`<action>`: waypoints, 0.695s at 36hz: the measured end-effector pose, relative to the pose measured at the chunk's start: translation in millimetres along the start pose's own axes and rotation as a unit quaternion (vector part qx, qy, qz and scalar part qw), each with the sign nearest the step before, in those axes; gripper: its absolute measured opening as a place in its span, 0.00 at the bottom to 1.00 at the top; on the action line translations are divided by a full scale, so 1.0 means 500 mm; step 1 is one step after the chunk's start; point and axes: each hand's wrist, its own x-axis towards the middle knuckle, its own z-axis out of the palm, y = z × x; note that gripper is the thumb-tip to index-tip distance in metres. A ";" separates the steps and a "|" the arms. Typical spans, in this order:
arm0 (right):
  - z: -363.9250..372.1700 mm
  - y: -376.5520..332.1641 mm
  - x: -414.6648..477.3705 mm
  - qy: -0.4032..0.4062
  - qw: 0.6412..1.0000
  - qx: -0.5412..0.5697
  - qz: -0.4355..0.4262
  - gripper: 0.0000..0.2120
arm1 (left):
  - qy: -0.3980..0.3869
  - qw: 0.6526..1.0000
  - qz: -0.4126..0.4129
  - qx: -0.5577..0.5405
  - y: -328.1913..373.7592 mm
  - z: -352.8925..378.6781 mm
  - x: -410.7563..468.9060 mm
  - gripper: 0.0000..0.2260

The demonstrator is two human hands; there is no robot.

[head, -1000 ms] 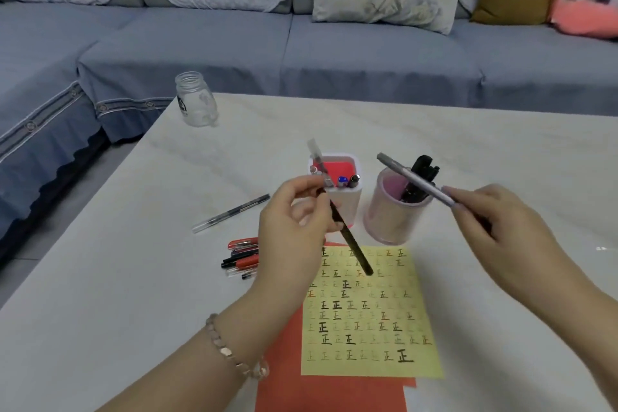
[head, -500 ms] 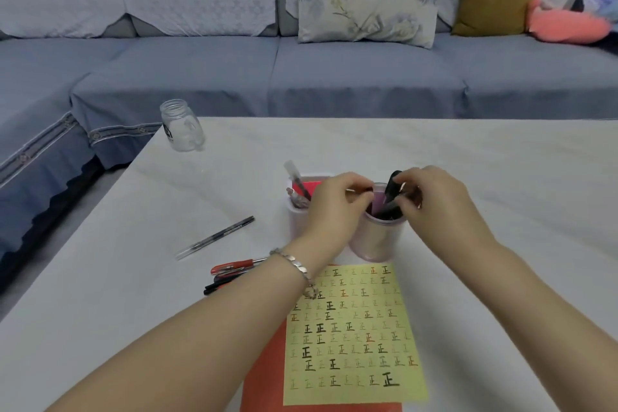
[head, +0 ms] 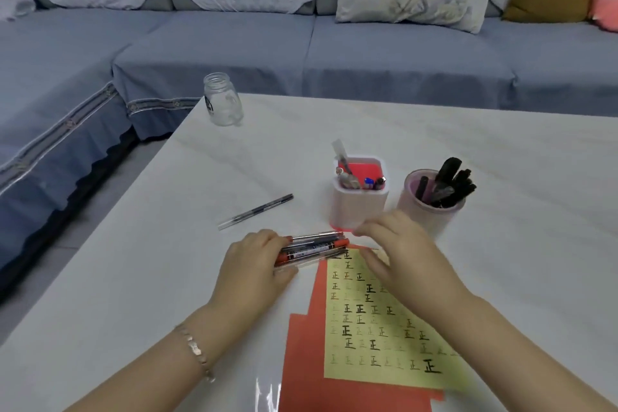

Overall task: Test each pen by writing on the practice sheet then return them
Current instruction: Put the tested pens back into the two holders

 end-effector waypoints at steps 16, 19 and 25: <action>0.135 -0.058 0.083 -0.229 0.950 -0.173 -0.126 0.13 | -0.123 0.991 -0.034 -0.032 -0.023 0.008 -0.016 0.10; 0.120 -0.057 0.074 -0.264 0.952 -0.105 -0.117 0.09 | -0.101 0.987 -0.045 -0.119 -0.016 -0.003 -0.021 0.09; 0.050 -0.049 0.032 -0.240 0.959 0.136 0.061 0.06 | 0.020 0.876 -0.120 -0.466 0.021 -0.058 -0.015 0.14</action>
